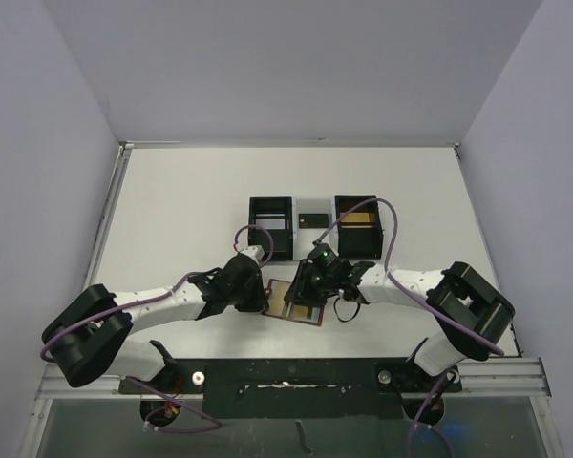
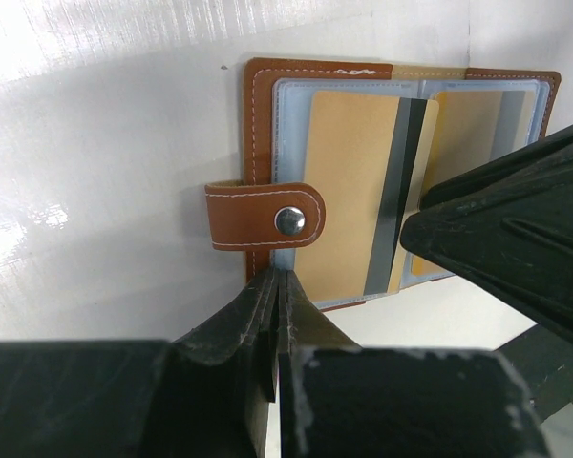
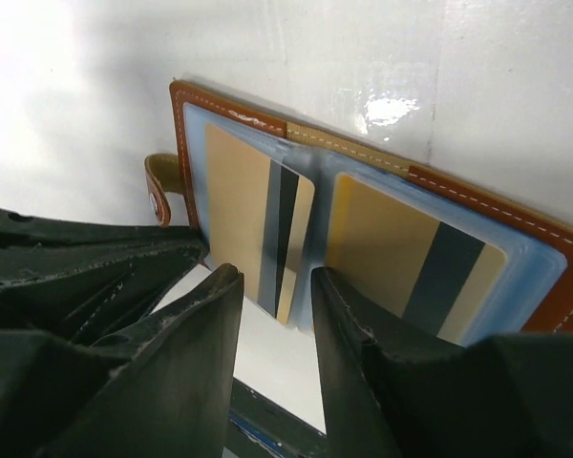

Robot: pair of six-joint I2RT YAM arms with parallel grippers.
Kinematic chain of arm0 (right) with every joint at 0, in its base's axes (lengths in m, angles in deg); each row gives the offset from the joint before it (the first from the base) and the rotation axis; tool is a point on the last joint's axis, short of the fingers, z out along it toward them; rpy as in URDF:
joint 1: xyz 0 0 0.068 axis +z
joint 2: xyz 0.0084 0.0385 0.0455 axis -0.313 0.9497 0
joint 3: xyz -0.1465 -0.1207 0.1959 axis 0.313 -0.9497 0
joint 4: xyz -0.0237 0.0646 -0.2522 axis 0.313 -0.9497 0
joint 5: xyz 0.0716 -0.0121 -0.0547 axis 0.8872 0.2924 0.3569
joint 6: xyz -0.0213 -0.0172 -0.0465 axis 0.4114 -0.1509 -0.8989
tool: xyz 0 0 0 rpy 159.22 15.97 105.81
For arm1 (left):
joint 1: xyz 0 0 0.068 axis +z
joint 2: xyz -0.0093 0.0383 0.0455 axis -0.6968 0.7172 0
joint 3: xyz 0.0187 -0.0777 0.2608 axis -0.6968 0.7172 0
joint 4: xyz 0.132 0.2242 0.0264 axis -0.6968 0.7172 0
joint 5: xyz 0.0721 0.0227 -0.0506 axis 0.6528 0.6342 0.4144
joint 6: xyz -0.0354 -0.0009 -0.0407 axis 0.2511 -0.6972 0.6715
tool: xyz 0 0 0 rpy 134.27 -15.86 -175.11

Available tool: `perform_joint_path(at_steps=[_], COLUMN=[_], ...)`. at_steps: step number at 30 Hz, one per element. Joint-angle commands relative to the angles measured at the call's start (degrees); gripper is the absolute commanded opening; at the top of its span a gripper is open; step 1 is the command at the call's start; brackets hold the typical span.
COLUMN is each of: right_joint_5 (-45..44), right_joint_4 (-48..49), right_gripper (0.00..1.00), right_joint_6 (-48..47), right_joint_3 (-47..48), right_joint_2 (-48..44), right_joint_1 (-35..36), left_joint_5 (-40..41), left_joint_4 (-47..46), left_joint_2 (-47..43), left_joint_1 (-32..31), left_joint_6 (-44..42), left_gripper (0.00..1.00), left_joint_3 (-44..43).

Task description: Take the credit cards out of the card holder

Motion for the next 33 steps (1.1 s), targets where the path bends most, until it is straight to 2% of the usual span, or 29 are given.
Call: perform_joint_path(at_steps=[1, 5, 15, 20, 25, 33], right_joint_5=[-7.69, -9.11, -6.63, -5.51, -6.0, 0.74], right_joint_4=[-3.16, -3.87, 6.25, 8.82, 9.17, 11.2], right_gripper=[0.37, 0.37, 0.29, 0.18, 0.0, 0.0], right_joint_6=[5.16, 6.44, 7.17, 7.26, 6.11, 1.36], right_joint_3=[1.27, 1.81, -1.54, -2.31, -3.15, -6.89], right_joint_2=[0.31, 1.29, 1.01, 1.5, -0.9, -5.79], right_joint_1=[0.99, 1.84, 1.76, 1.71, 1.28, -2.67], left_joint_5=[-0.94, -1.05, -1.36, -1.18, -0.17, 1.08], left_joint_4=[1.91, 1.77, 1.8, 2.29, 3.19, 4.52], left_joint_2=[-0.2, 0.34, 0.8, 0.8, 0.71, 0.59], left_joint_1=[-0.16, -0.2, -0.15, -0.2, -0.16, -0.19], left_joint_6=[-1.21, -1.23, -1.35, -1.14, -1.13, -0.7], left_gripper=[0.0, 0.0, 0.0, 0.0, 0.0, 0.0], left_joint_3=[-1.03, -1.38, -1.65, -1.86, -2.03, -1.93])
